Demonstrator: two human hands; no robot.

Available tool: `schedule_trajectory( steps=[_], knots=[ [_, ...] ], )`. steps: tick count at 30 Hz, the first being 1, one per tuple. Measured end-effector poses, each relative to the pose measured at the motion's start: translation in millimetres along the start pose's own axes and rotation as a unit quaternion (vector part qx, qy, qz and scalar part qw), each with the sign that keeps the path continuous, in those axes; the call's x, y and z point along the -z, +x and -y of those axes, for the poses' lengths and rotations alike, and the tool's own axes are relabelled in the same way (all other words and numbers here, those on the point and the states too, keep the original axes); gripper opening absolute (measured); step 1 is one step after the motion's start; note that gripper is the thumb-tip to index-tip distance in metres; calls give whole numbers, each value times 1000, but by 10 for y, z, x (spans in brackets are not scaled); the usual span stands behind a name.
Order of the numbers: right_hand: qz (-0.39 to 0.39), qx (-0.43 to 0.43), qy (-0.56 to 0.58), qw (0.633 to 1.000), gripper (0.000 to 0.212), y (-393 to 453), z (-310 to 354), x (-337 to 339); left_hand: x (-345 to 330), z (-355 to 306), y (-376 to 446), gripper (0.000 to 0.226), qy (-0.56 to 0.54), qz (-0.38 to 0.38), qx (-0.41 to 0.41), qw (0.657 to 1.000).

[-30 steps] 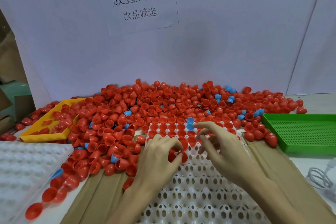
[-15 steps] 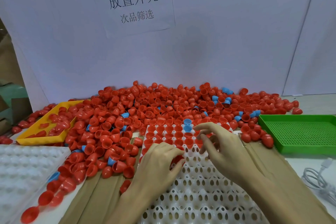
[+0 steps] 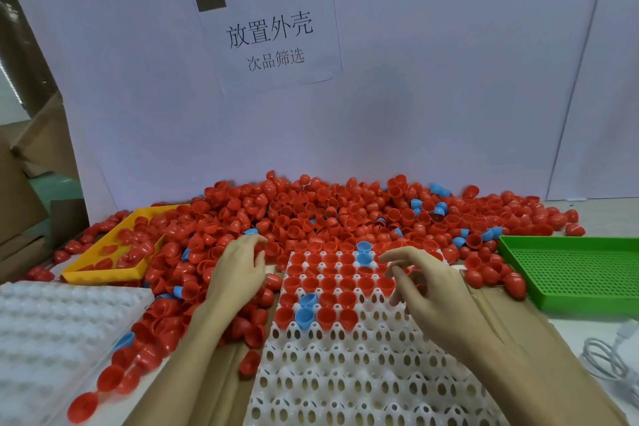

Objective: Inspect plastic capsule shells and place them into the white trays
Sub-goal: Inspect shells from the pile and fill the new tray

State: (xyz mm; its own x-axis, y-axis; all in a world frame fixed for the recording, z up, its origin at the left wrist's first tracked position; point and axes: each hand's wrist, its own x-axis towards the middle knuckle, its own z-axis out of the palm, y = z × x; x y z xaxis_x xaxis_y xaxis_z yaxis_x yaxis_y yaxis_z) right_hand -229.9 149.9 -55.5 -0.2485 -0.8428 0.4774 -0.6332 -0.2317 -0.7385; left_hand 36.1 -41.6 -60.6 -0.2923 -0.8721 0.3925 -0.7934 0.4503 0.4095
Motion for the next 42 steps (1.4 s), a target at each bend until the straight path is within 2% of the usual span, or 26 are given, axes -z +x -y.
schedule_trajectory(
  steps=[6, 13, 17, 21, 24, 27, 30, 33, 35, 38, 42],
  knots=[
    [0, 7, -19, 1000, 23, -13, 17, 4, -150, 124, 193, 38, 114, 49, -68, 990],
    [7, 10, -29, 1000, 22, -20, 36, 0, -229, 170, 195, 7, 84, 3, -82, 993],
    [12, 6, -21, 1000, 24, -27, 47, 16, -194, 151, 164, 5, 22, -39, -52, 998],
    [7, -1, -16, 1000, 24, -9, 43, 37, -46, 15, 76, 4, -107, -119, -44, 986],
    [10, -5, -7, 1000, 23, -16, 54, 29, 80, -230, -88, 8, -193, -121, -60, 972],
    [18, -12, 13, 1000, 22, -30, 70, 1, 156, -556, -296, 12, -315, -80, -56, 944],
    [32, -25, 74, 996, 21, -35, 107, -10, 160, -879, -517, 10, -454, 12, -47, 890],
    [62, -34, 139, 988, 37, -44, 166, -28, 83, -1059, -682, 13, -534, 95, -23, 840],
    [76, -31, 131, 988, 44, -49, 165, -55, 24, -1105, -743, 19, -584, 131, -4, 801],
    [70, -26, 94, 993, 40, -63, 156, -85, -15, -1111, -791, 21, -637, 156, 21, 754],
    [72, -32, 112, 990, 24, -65, 176, -89, -23, -1091, -811, 23, -661, 162, 60, 730]
  ],
)
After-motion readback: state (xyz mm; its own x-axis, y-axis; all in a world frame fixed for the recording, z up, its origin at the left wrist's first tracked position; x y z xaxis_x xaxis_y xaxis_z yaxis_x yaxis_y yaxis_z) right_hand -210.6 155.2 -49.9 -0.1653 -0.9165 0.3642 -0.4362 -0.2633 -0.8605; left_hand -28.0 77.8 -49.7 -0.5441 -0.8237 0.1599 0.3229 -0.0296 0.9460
